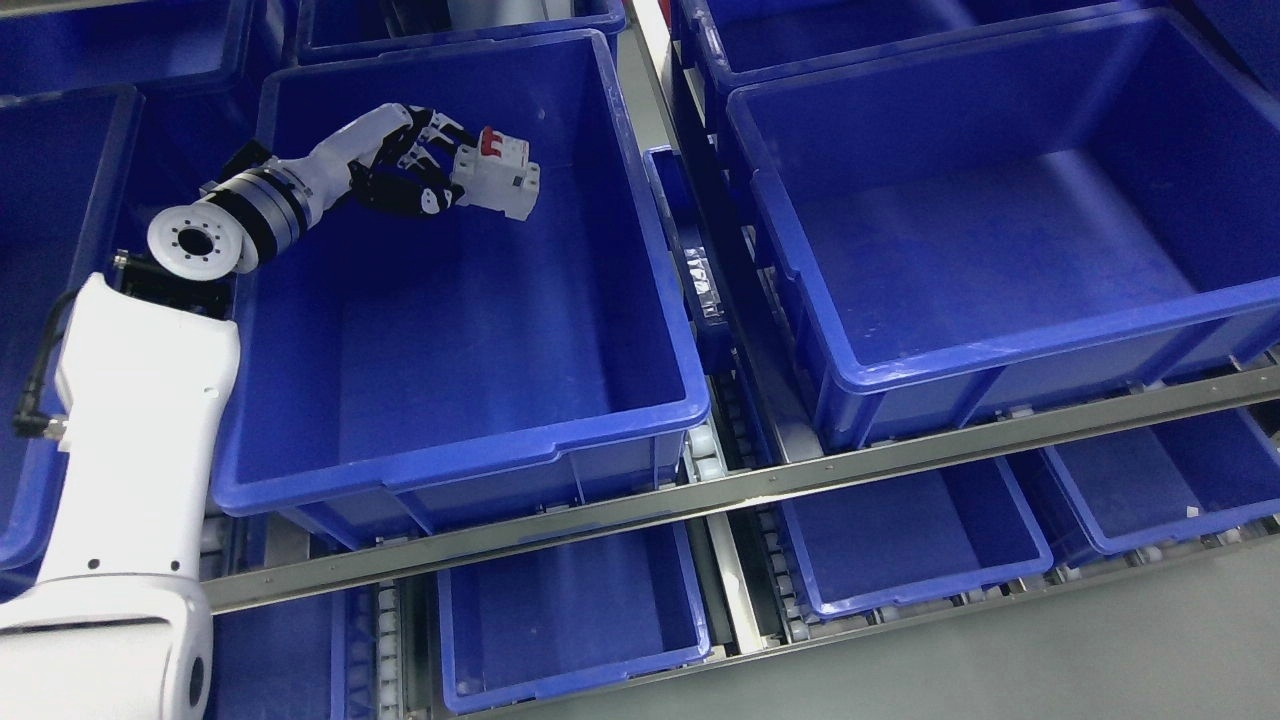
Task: Place circuit breaker on shelf
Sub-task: 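Open the left hand to release the breaker into the bin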
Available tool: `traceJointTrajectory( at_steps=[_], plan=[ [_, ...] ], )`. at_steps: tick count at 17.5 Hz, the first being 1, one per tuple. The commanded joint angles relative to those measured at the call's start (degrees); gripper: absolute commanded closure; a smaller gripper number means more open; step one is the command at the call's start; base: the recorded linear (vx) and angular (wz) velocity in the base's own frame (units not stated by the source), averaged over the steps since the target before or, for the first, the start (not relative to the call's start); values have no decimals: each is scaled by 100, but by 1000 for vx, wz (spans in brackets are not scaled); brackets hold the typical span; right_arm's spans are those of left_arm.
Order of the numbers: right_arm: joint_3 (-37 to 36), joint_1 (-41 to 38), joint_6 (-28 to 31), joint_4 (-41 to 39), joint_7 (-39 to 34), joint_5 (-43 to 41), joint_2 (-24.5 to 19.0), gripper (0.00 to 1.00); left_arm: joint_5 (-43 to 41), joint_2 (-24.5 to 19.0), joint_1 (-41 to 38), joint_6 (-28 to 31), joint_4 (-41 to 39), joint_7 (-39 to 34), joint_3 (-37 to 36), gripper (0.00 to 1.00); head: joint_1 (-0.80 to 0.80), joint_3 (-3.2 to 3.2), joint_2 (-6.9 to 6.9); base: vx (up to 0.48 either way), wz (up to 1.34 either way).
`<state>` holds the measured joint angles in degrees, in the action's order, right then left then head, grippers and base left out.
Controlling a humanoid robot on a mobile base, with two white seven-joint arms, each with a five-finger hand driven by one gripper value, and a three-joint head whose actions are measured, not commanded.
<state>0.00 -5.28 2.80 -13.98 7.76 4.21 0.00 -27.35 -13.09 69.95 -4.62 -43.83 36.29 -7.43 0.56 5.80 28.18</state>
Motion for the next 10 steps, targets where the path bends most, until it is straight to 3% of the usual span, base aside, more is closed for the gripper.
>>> traceJointTrajectory(
  at_steps=[1,4,10],
  plan=[
    [114,0,177,0,-3,1,100,0,-305,-150,256,5,1868,-472,-742,59,0,0,0,0,0],
    [114,0,177,0,6,1,100,0,-314,-132,283,14,1878,-596,-699,50,0,0,0,0,0],
    [114,0,177,0,-3,1,100,0,-262,34,538,49,1852,-1132,-340,7,0,0,0,1,-8]
  ],
)
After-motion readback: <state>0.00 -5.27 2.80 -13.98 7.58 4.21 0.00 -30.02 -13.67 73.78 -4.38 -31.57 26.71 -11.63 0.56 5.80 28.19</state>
